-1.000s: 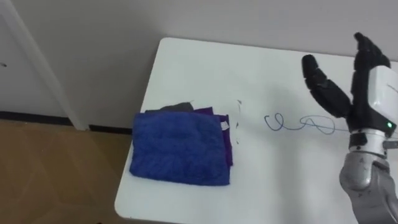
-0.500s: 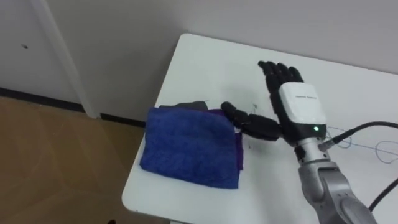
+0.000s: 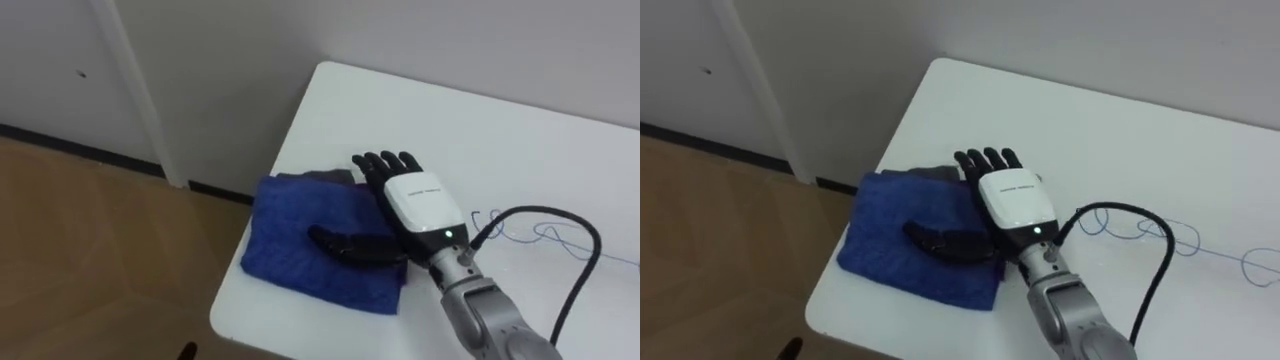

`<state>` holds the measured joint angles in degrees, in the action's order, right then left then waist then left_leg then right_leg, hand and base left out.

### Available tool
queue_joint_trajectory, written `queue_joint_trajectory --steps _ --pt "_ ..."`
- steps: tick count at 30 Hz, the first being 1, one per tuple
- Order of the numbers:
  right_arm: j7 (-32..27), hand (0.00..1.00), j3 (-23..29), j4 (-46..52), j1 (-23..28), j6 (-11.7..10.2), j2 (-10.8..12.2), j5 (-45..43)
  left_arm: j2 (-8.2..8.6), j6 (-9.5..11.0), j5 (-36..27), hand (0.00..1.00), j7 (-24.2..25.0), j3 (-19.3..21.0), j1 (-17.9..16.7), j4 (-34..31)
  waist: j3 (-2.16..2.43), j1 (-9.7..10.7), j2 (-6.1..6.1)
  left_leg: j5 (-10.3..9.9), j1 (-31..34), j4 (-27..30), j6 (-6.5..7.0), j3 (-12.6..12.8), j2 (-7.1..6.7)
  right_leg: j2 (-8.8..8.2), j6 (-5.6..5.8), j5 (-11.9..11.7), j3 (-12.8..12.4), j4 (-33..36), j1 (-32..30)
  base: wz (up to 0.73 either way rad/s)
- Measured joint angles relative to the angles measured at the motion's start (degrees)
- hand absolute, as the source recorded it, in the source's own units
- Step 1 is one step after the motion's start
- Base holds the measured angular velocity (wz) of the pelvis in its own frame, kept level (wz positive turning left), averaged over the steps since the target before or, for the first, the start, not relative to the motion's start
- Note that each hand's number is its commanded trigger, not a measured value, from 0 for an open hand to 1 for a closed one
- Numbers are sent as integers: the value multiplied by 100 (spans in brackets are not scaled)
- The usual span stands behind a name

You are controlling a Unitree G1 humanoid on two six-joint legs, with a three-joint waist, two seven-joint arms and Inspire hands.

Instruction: Wipe table

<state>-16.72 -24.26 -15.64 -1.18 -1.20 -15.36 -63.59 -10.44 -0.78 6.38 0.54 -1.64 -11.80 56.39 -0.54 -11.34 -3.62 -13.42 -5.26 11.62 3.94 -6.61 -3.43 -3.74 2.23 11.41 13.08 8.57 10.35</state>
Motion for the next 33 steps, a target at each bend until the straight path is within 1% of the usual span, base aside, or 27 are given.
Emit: queue_joint_trajectory --steps 2,4,8,12,15,18,22,23,25,30,32,33 --pt "-144 0 -32 -130 0 -6 54 -71 0 -4 1 0 -4 -91 -1 66 -4 -27 -3 1 -18 0 1 -22 -11 -9 0 0 1 0 28 7" --pt "-164 0 -82 -164 -3 0 72 -110 0 -16 7 0 -3 -146 -6 101 -22 -47 -14 0 -33 0 1 -43 -21 -15 0 0 -9 -6 60 8" --pt "-200 0 -177 -164 -4 -4 82 -135 0 -19 35 0 6 -182 9 97 -35 -174 -35 0 -26 -5 1 -43 -23 -18 0 0 3 -5 58 1" --pt "-199 0 -212 -164 -4 7 89 -205 -1 -64 70 0 7 -183 6 97 -36 -186 -44 0 -20 -11 1 -41 -26 -21 0 0 22 -5 55 0" --pt "-200 0 -216 -164 -4 22 92 -259 -1 -66 161 0 6 -185 4 97 -34 -192 -47 0 -17 -11 1 -51 -27 -27 0 0 128 0 55 0" --pt "-205 0 -322 -164 -4 124 97 -281 0 -80 293 0 2 -208 2 97 -33 -198 -46 0 -22 -10 1 -55 -26 -27 0 0 132 1 57 0" --pt "-205 0 -385 -164 -4 129 110 -292 0 -137 335 0 -3 -284 6 90 -31 -194 -41 0 -27 -11 1 -57 -25 -27 0 0 138 2 57 0" --pt "-205 0 -393 -164 -4 128 111 -267 -6 -143 335 0 -3 -317 6 90 -39 -196 -26 0 -23 -10 1 -60 -23 -27 1 0 144 5 50 0" --pt "-205 0 -396 -164 -4 126 117 -214 -7 -145 336 0 -1 -329 9 102 -34 -191 -32 0 -7 -10 1 -58 -22 -27 1 1 144 -2 41 0" --pt "-100 0 -397 -165 28 138 230 -104 3 -189 332 0 18 -385 11 99 -15 -150 -28 0 7 -7 1 -85 -25 -25 1 1 158 -2 44 4" --pt "98 0 -399 -167 74 173 244 14 7 -250 332 0 25 -407 12 72 13 -131 2 0 0 -3 1 -141 -27 -23 1 1 140 19 45 10" --pt "154 0 -399 -167 83 187 248 32 7 -272 335 0 26 -408 9 49 13 -131 4 0 -7 -2 1 -145 -27 -23 2 1 137 19 46 6"
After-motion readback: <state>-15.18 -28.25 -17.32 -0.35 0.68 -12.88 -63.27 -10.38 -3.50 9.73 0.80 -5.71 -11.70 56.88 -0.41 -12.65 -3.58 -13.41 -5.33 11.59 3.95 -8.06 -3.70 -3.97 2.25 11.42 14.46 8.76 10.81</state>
